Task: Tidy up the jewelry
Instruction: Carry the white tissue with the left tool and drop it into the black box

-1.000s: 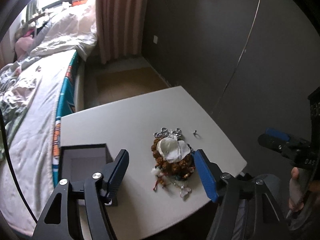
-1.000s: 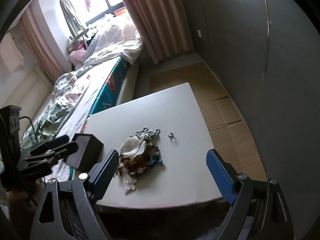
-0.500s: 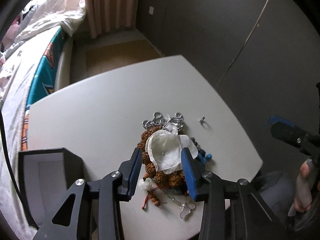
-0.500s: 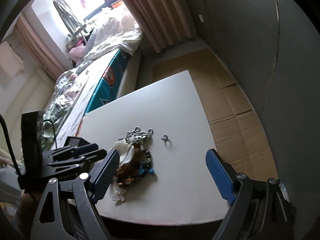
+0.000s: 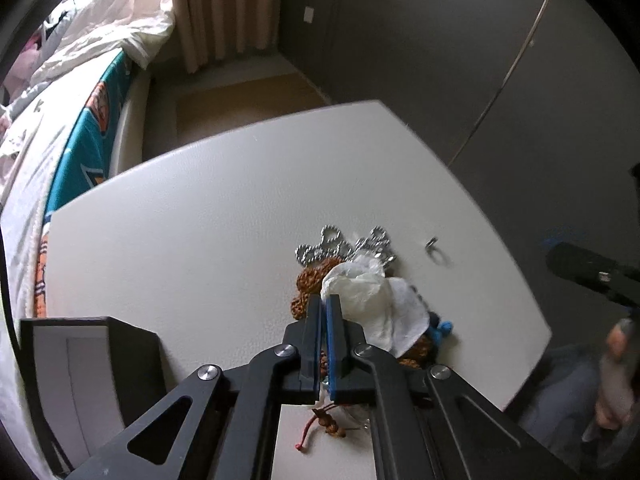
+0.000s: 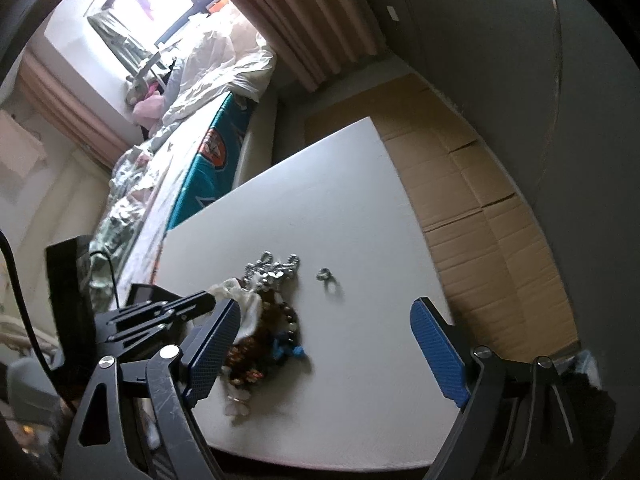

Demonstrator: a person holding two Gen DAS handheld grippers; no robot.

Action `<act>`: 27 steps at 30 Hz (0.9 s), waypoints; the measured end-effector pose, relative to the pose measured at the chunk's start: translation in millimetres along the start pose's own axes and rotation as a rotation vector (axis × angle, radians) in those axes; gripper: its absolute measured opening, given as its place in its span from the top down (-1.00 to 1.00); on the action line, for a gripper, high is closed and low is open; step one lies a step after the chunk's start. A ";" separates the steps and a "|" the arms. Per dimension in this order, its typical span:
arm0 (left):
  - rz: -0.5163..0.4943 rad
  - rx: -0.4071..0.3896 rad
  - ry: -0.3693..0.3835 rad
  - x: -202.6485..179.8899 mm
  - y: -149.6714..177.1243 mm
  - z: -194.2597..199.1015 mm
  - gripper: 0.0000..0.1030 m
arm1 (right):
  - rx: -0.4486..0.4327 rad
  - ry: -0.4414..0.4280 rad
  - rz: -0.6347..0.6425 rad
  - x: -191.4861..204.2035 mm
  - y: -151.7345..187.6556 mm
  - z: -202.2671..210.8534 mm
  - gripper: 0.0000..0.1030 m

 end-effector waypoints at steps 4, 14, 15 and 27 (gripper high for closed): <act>0.020 -0.048 0.015 5.1 -5.4 22.3 0.99 | 0.019 -0.064 -0.039 9.6 -7.0 -11.3 -0.59; 0.094 -0.156 0.001 29.7 -10.4 71.3 0.99 | 0.170 -0.141 -0.167 32.3 -17.0 -73.5 -0.08; 0.101 -0.163 -0.001 32.8 -10.5 74.5 0.99 | 0.184 -0.139 -0.178 33.9 -17.0 -80.1 -0.06; 0.164 -0.234 -0.007 65.9 -0.7 114.5 0.99 | 0.276 -0.078 -0.248 41.7 -17.5 -124.6 0.52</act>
Point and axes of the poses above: each gripper's, at about its wrist camera, not at the fingertips, and z roughly against the way its jaws point, x to its left, y to its underside, the point moved 10 cm from there along -z, roughly the way its jaws point, and after that the axes turned 11 degrees about x, right-handed, at the moved point
